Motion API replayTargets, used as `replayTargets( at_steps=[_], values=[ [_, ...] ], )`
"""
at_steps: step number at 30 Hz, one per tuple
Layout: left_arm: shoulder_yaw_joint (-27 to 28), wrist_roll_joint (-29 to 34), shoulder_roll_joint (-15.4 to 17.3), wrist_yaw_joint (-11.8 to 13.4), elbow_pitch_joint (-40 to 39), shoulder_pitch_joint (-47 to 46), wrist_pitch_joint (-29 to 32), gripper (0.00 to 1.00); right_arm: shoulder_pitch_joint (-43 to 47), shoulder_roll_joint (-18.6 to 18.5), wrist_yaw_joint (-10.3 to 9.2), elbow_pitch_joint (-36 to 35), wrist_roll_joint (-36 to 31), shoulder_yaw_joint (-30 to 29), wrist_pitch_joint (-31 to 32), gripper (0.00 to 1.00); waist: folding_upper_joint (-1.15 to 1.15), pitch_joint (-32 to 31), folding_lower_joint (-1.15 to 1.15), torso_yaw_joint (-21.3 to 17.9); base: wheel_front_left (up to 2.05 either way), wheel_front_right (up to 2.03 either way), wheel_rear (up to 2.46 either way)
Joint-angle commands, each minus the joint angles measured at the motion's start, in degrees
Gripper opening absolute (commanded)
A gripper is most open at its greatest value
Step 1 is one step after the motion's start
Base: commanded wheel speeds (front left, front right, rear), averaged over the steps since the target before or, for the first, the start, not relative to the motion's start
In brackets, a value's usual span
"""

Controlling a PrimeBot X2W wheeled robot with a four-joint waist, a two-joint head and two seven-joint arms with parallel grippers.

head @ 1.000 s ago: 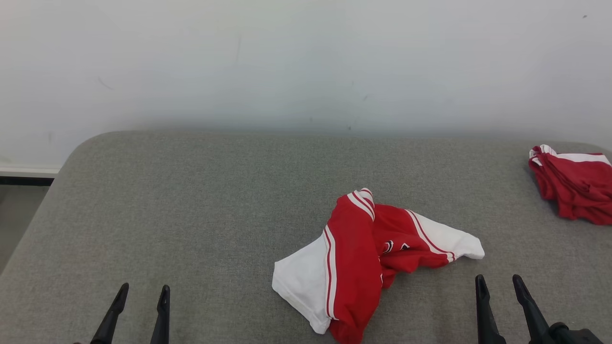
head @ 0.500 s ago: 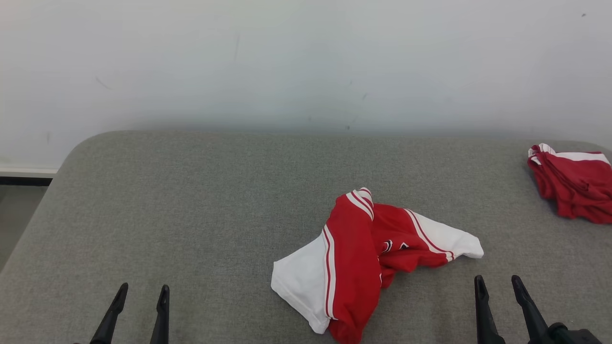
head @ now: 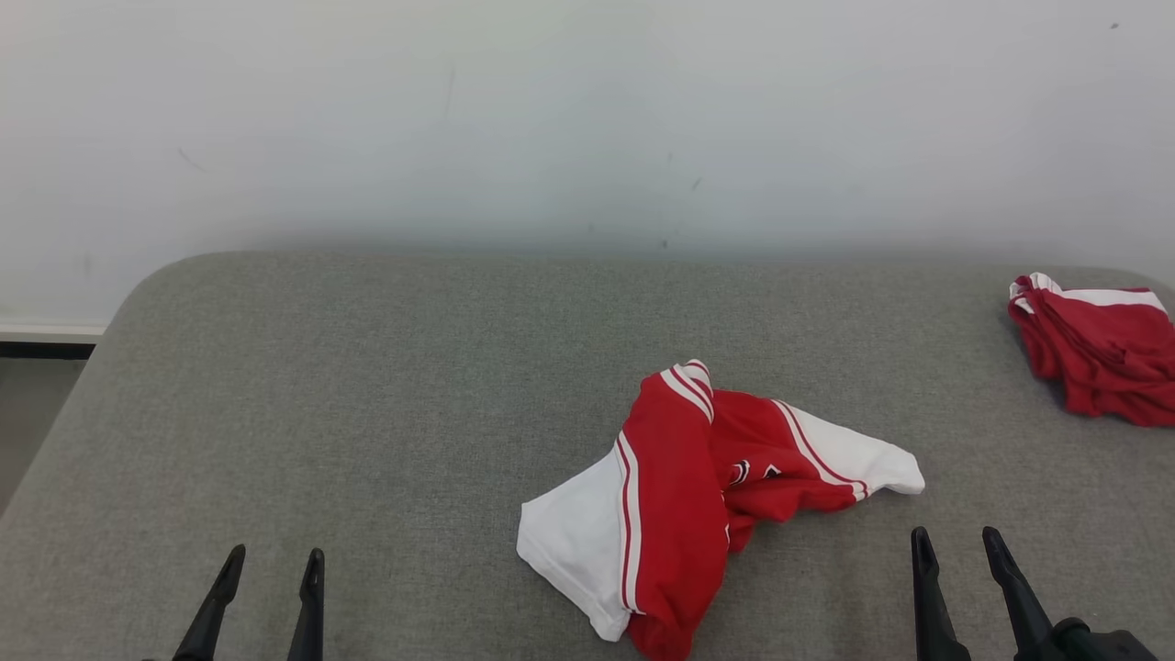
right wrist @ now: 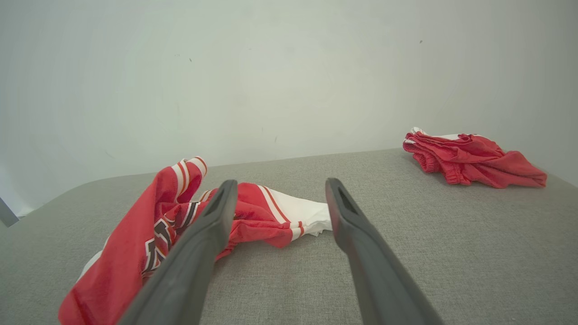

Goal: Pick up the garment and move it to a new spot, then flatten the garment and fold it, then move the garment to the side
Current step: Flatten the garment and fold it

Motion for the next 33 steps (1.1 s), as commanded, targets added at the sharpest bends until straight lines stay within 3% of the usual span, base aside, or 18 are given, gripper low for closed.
replayTargets(
  at_steps=[1,10,21,27,33],
  values=[
    [0.2,0.5,-0.3,-0.2,0.2,-0.2,-0.2,1.00,-0.1,0.0,-0.15,-0.1,-0.1,-0.1,0.2,1.00,0.00,0.0,0.00,-0.1,0.00,0.00,0.00],
    [0.5,0.6,0.1,-0.5,1.0,-2.8,-0.2,1.00,-0.1,0.0,-0.15,-0.1,0.0,0.2,0.2,1.00,0.00,0.0,0.00,-0.7,0.00,0.00,0.00],
    [-5.1,-1.4,2.6,-2.1,3.7,-16.4,2.4,1.00,-1.5,0.0,-0.15,0.6,0.9,1.4,0.0,1.00,0.00,2.0,0.00,-4.1,0.00,0.00,0.00],
    [-9.7,-6.0,5.8,-2.3,5.0,-22.7,5.9,1.00,-3.3,0.0,-0.15,1.8,1.6,2.6,-0.6,1.00,0.00,4.7,0.00,-8.4,0.00,0.00,0.00],
    [-16.4,-12.7,11.1,-2.3,4.8,-27.0,10.5,1.00,-5.3,0.0,-0.15,3.3,2.7,3.1,-1.3,1.00,0.00,7.6,0.00,-12.4,0.00,0.00,0.00]
  ],
)
